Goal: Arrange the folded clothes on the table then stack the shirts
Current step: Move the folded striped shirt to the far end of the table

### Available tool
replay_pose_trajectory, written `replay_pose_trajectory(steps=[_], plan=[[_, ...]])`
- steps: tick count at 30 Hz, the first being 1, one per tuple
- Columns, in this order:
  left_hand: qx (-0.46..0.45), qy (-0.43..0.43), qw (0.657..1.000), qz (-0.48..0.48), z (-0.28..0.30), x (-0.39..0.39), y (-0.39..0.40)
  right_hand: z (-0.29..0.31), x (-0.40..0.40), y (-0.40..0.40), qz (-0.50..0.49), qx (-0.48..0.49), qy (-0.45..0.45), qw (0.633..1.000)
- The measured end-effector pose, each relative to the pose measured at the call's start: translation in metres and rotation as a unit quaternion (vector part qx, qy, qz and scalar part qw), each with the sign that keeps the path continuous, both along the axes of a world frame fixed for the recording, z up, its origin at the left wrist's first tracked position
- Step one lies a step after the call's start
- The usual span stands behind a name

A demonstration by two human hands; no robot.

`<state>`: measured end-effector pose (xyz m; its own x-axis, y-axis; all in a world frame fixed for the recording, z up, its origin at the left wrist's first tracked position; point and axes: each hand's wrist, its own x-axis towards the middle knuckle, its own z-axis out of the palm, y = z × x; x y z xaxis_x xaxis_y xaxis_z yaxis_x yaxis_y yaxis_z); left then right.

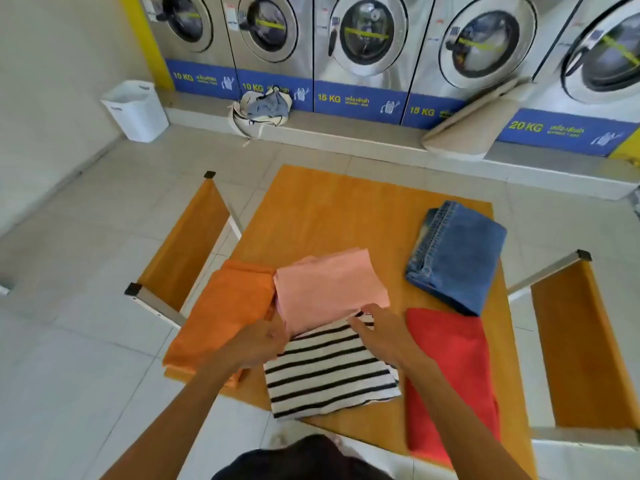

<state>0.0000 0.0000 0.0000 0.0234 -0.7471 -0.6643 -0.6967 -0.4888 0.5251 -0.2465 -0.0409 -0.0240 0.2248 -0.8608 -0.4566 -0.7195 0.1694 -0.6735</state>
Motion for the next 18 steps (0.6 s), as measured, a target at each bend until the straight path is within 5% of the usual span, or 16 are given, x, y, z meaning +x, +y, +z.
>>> replay_pose_trajectory(steps=[2,4,8,14,18], plan=[[0.051,-0.064,0.996,0.026,-0.011,0.000,0.010,-0.014,-0.010,0.005,-0.010,0.001,0.034,0.999],[0.112,-0.019,0.989,0.094,-0.022,-0.004,0.026,-0.024,-0.017,0.016,-0.040,0.052,0.090,0.994],[0.063,-0.011,0.986,0.151,-0.031,-0.026,0.039,-0.036,-0.016,0.023,-0.088,0.052,0.140,0.985],[0.029,0.054,0.936,0.346,-0.044,-0.038,0.045,-0.048,-0.010,0.028,-0.125,0.075,0.086,0.986],[0.048,0.115,0.904,0.408,-0.044,-0.041,0.040,-0.051,-0.016,0.027,-0.171,0.095,-0.028,0.980]])
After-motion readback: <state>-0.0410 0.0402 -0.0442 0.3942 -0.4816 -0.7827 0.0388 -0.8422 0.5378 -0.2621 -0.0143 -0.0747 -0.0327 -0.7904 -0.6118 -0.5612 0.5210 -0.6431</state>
